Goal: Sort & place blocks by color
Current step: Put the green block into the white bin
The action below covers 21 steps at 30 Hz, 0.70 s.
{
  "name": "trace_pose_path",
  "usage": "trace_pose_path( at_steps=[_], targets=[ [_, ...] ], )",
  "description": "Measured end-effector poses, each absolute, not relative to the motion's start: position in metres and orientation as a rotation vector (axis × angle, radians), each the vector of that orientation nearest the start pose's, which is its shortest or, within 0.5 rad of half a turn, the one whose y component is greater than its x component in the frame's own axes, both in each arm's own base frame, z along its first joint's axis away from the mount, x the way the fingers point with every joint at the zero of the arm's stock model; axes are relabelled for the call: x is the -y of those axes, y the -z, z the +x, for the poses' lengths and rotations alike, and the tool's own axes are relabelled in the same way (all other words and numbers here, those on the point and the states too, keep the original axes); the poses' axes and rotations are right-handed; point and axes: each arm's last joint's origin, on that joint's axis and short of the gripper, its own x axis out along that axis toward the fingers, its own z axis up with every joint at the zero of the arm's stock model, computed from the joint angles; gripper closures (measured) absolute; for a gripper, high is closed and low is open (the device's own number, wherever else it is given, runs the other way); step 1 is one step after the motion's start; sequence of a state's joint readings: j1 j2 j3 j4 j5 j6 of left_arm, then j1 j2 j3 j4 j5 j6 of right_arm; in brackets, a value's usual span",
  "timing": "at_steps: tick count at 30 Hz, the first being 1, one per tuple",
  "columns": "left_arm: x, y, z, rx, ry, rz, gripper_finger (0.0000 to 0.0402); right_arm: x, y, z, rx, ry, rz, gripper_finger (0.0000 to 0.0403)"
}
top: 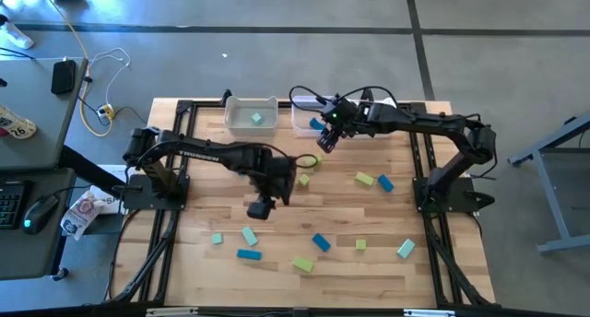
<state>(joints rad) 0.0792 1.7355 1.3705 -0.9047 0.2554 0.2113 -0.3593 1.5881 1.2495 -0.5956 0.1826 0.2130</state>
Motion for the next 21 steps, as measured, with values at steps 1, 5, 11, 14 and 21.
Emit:
trace_pose_path(
  at_steps=[1,5,11,14,21],
  targets=[
    [-0.017,-0.241,0.343,-1.216,0.289,-0.022,0.0234,0.119,-0.268,0.309,-0.876,0.601,0.274,0.0196],
    [-0.012,-0.243,0.348,-1.165,0.298,-0.002,0.0217,0.110,-0.278,0.305,-0.846,0.610,0.256,0.0196],
    [-0.017,-0.248,0.360,-1.057,0.096,-0.033,0.0182,0.104,-0.301,0.292,-0.775,0.658,0.224,0.0196],
    [-0.025,-0.251,0.365,-0.996,-0.054,-0.044,0.0169,0.103,-0.312,0.284,-0.733,0.670,0.220,0.0196],
    [-0.040,-0.248,0.372,-0.943,-0.162,-0.132,0.0165,0.101,-0.331,0.268,-0.664,0.715,0.195,0.0196]
  ],
)
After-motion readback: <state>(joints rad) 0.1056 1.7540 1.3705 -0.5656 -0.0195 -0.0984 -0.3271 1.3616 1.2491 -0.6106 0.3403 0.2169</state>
